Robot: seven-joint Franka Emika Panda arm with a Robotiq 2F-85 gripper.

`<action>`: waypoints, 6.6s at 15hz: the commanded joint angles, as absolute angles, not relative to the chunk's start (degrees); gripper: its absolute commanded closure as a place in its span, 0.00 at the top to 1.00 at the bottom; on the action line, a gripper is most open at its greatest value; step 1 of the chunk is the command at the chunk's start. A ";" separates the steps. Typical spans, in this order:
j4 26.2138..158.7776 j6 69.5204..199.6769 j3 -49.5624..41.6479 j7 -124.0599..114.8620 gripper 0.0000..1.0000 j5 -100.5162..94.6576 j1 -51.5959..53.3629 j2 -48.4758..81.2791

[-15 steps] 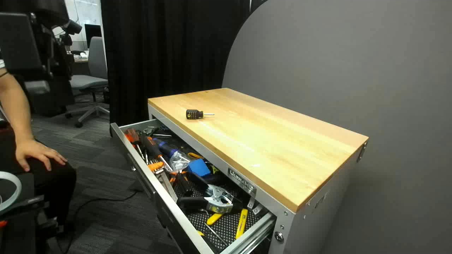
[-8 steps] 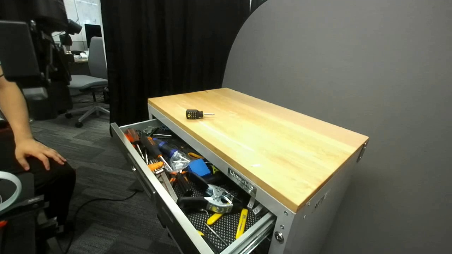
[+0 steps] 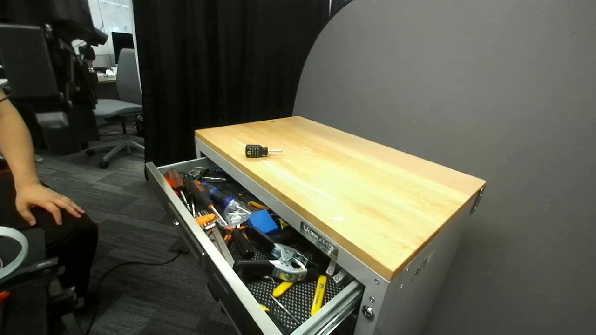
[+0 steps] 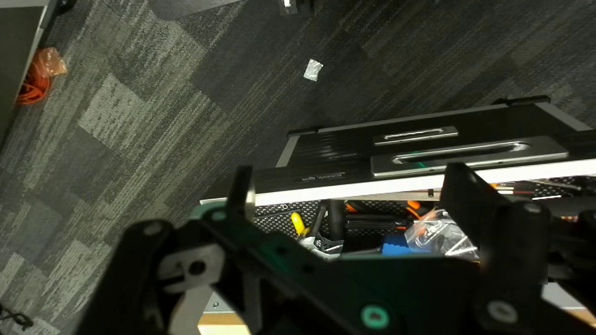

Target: Pick up the screwdriver from the top of the cabinet, put it in the top drawer and close the drawer.

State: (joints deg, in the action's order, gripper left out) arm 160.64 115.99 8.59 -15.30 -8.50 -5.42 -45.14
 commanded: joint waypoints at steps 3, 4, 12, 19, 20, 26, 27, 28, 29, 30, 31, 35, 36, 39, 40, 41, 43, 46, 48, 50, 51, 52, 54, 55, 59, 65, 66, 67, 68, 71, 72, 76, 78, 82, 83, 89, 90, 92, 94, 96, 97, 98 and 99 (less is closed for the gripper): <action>154.01 125.63 12.97 -22.66 1.00 -4.33 -1.48 -31.68; 152.51 127.96 14.32 -24.18 1.00 -4.03 -0.96 -28.55; 138.46 144.14 22.82 -47.17 1.00 -15.61 -0.34 -4.59; 125.89 150.17 18.67 -62.64 1.00 -32.42 3.04 9.23; 124.07 150.13 17.81 -64.30 1.00 -34.20 3.72 10.98; 114.91 150.03 15.71 -71.34 1.00 -42.11 4.91 19.80; 113.93 150.44 10.09 -70.38 1.00 -40.74 10.02 20.41; 112.92 150.27 9.01 -70.47 1.00 -40.68 10.81 21.39; 112.14 149.97 7.38 -70.08 1.00 -40.26 12.05 22.13; 111.43 149.67 5.82 -70.15 1.00 -40.19 13.29 22.71; 110.75 149.32 4.65 -70.02 1.00 -39.88 14.31 23.22; 110.01 147.28 1.12 -70.64 1.00 -40.12 17.43 23.38; 110.10 146.61 0.77 -70.48 1.00 -39.82 17.72 23.13; 110.96 144.27 0.50 -69.35 1.00 -38.88 17.71 22.20; 111.13 143.60 0.57 -69.04 1.00 -38.52 17.47 22.23; 111.11 143.09 0.76 -68.66 1.00 -37.77 17.03 22.52; 111.52 142.39 0.82 -68.67 0.79 -37.33 16.99 22.18; 111.60 142.19 0.70 -68.99 0.58 -38.09 17.20 22.01; 111.67 142.06 0.74 -68.93 0.42 -38.05 17.19 21.79; 112.03 141.60 0.78 -68.78 0.27 -37.74 17.07 21.48; 112.38 141.32 0.68 -68.90 0.20 -37.78 17.01 21.30; 112.65 140.83 0.54 -69.11 0.11 -37.99 16.96 21.09; 113.78 140.83 0.77 -68.17 0.13 -37.22 16.26 20.73; 114.34 140.85 1.05 -67.36 0.13 -36.68 15.96 20.56; 118.88 140.19 2.98 -59.17 0.12 -30.64 14.44 17.14; 130.76 142.87 2.49 -53.48 0.10 -27.39 14.35 8.47; 132.96 143.36 2.57 -53.61 0.10 -28.03 14.41 7.37; 135.24 143.88 2.78 -53.82 0.10 -28.48 14.45 6.29; 136.98 144.24 2.97 -54.18 0.10 -28.97 14.50 5.48; 141.40 147.48 3.98 -55.03 0.10 -30.37 14.63 4.42; 142.36 148.62 4.30 -55.32 0.10 -31.26 14.76 4.26; 143.78 152.61 4.58 -56.69 0.09 -39.20 14.88 4.94; 143.25 153.43 3.60 -57.51 0.09 -43.88 15.38 5.68; 141.60 152.79 3.20 -57.33 0.09 -49.30 15.09 6.70; 141.30 152.57 3.11 -57.08 0.10 -49.76 15.01 6.95; 140.66 153.17 1.92 -57.88 0.81 -51.69 14.79 8.20; 140.64 153.15 1.69 -57.79 0.89 -51.91 14.77 8.21; 141.24 152.49 1.20 -57.55 1.00 -52.20 14.71 7.49; 142.79 151.13 0.54 -57.04 1.00 -51.24 14.39 6.19; 144.96 149.41 -0.32 -57.37 1.00 -50.05 13.88 4.78; 146.13 148.77 0.94 -56.69 1.00 -49.44 11.66 4.13; 147.06 148.44 0.90 -55.49 1.00 -48.55 10.85 3.88; 148.04 148.11 1.04 -53.43 1.00 -46.50 9.79 4.01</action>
